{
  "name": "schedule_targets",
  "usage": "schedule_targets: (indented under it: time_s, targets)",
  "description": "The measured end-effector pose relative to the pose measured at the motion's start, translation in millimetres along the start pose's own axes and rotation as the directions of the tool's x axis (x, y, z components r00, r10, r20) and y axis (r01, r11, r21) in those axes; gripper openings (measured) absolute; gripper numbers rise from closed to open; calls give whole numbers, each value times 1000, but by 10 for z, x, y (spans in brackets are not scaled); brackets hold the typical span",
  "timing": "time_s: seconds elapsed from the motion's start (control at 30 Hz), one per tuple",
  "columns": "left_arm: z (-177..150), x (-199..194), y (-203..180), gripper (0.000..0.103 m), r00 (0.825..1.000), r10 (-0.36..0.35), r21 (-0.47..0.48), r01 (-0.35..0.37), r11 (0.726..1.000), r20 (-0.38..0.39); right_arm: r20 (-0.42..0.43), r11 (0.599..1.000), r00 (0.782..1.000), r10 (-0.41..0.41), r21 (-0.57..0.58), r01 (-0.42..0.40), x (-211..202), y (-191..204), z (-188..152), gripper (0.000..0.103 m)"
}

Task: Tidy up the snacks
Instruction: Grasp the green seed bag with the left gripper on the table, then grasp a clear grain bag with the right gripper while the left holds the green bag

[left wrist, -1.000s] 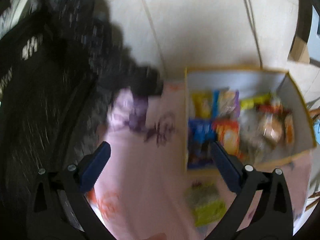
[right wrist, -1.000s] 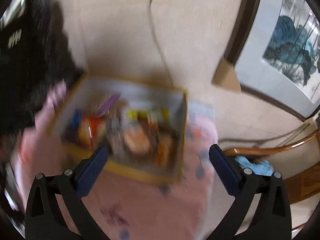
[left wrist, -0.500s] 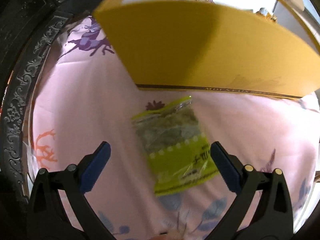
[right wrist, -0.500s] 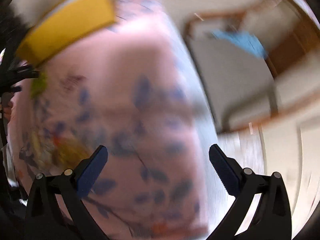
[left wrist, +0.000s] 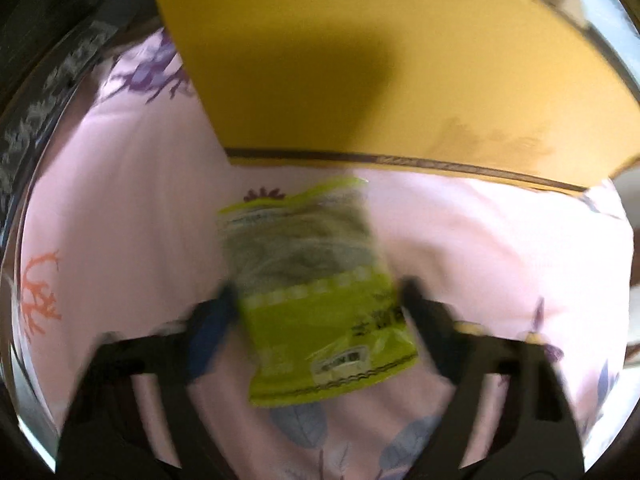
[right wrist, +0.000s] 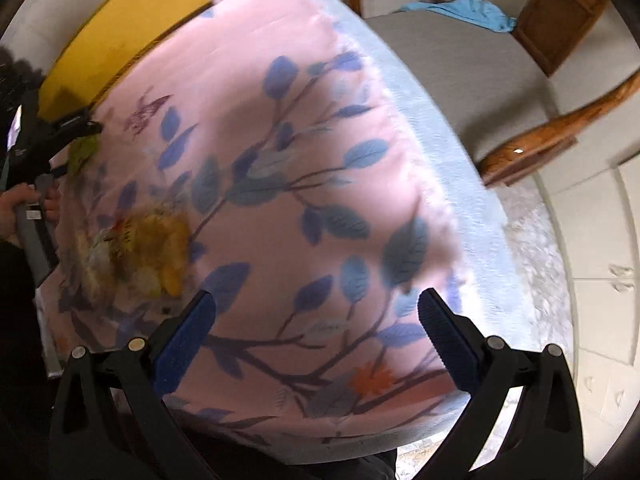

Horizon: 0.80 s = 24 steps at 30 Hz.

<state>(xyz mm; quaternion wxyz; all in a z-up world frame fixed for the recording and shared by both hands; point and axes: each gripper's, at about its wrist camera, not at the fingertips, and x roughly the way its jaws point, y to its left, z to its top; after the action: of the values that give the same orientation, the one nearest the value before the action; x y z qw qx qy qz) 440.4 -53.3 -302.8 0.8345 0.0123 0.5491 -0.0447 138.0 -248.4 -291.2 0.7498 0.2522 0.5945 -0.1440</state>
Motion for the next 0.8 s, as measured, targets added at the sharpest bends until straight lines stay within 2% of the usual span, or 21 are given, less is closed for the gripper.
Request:
schedule_targets:
  time_s: [0.17,0.23,0.3,0.33,0.43,0.47,0.57,0.6,0.7,0.8]
  targets:
    - [-1,-17,56,66,998,-60,50,61,997,-23,101,989,993,58,-141,-44,-136,413,128,102]
    - [5,-53,236,66,994,-105,9,105,994,-29,118,964,986,118,-254,-85,-176,709,156,102]
    - [9,-97,386,66,992,-121,4,121,993,-31,127,913,981,147,-398,-85,-181,1102,126,102]
    - [-33,-171,482,66,994,-109,7,109,994,-28,135,874,979,151,-481,-68,-152,1353,94,102]
    - [-151,-409,713,66,995,-96,9,96,995,-5,156,784,976,154,-621,-24,-77,1834,30,102]
    - [-235,-532,838,66,997,-73,2,73,997,6,166,742,972,168,-670,-14,-39,2025,-16,102]
    - [-445,-833,1077,67,1000,4,-26,-3,1000,27,147,658,971,190,-753,-15,135,2371,-83,102]
    - [-494,-899,1155,67,999,22,-33,-21,999,36,131,643,977,168,-766,-8,235,2453,-90,102]
    - [-710,-1230,1287,67,994,72,-54,-68,996,77,73,631,991,114,-776,-16,554,2647,-91,102]
    - [-952,-1492,1274,67,994,58,-94,-49,994,98,47,616,996,78,-787,-11,743,2784,-106,102]
